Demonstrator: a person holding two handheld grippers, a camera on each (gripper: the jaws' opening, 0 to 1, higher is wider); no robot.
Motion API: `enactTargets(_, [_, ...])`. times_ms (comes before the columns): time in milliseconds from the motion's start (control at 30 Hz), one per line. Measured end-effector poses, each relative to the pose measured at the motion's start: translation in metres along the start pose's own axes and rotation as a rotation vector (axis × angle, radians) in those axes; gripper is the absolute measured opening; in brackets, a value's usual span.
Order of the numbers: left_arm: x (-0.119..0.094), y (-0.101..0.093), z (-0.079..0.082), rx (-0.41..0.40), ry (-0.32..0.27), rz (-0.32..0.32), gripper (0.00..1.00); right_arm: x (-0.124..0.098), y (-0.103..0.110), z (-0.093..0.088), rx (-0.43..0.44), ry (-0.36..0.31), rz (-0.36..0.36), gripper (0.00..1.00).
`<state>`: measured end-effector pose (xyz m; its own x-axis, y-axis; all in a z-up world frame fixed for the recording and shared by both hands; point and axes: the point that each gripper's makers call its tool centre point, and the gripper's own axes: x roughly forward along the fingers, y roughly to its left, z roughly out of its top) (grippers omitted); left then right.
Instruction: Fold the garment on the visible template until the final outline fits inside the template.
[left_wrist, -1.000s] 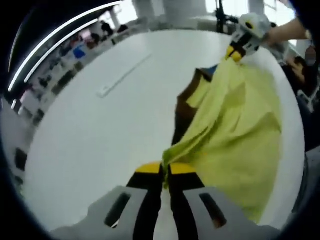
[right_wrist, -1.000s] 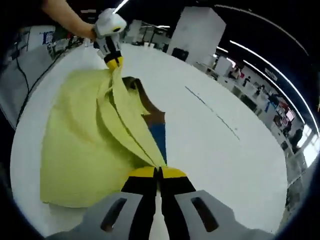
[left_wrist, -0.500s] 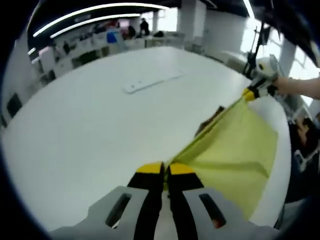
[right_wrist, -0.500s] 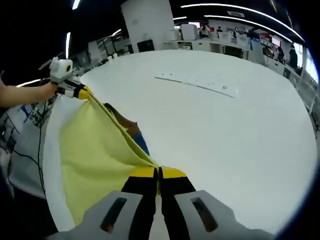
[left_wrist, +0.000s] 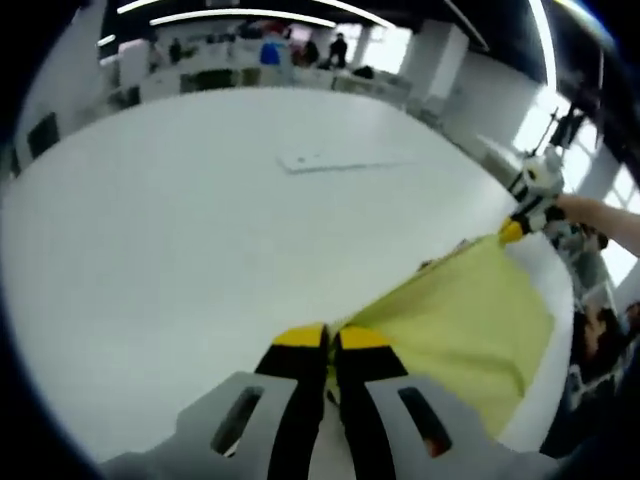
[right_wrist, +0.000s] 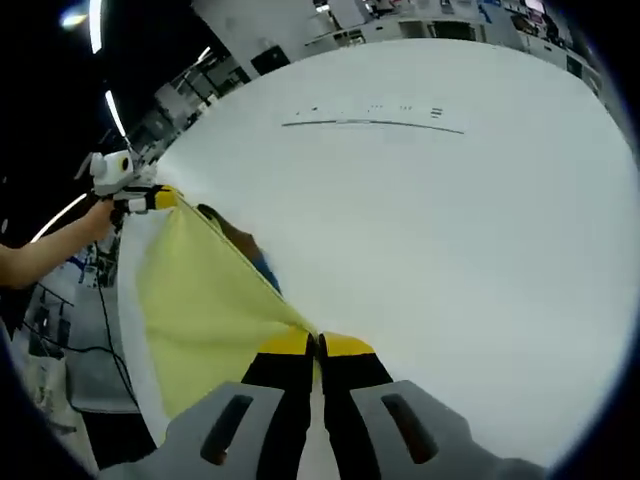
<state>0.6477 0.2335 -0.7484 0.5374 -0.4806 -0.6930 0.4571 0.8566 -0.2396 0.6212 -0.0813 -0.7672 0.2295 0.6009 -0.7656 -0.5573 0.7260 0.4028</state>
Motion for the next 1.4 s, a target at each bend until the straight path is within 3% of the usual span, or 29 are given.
enactTargets(200, [0.003,0.003,0.002,-0.01,-0.006,0.006,0.0,-0.002,-0.009,0.002,0.087,0.005,0.018,0.03])
enactTargets(367, [0.009,0.002,0.005,0.014,-0.002,0.012,0.0,-0.003,-0.021,0.006,0.015,0.066,0.0,0.03])
enactTargets(533, [0.013,0.002,0.008,0.064,0.001,0.022,0.0,-0.006,-0.024,0.026,-0.077,0.048,-0.016,0.03])
enactTargets(667, [0.016,0.005,0.01,0.072,-0.001,0.031,0.0,-0.001,-0.025,0.019,-0.145,0.1,-0.055,0.03])
enactTargets(800, [0.021,0.007,0.011,0.059,0.009,0.047,0.0,0.001,-0.027,0.011,-0.016,0.108,-0.071,0.03])
enactTargets(967, [0.025,0.014,0.005,-0.097,0.01,0.05,0.0,0.001,-0.034,0.003,0.031,0.119,-0.089,0.03])
enactTargets(1133, [0.026,0.013,0.005,-0.061,-0.006,0.054,0.0,-0.001,-0.036,0.006,0.032,0.104,-0.116,0.03])
enactTargets(1200, [0.026,0.013,0.007,-0.047,-0.017,0.061,0.0,0.0,-0.037,0.007,-0.01,0.104,-0.124,0.03])
enactTargets(1400, [0.024,0.018,0.007,-0.042,-0.019,0.087,0.0,0.0,-0.05,0.011,0.023,0.08,-0.134,0.02])
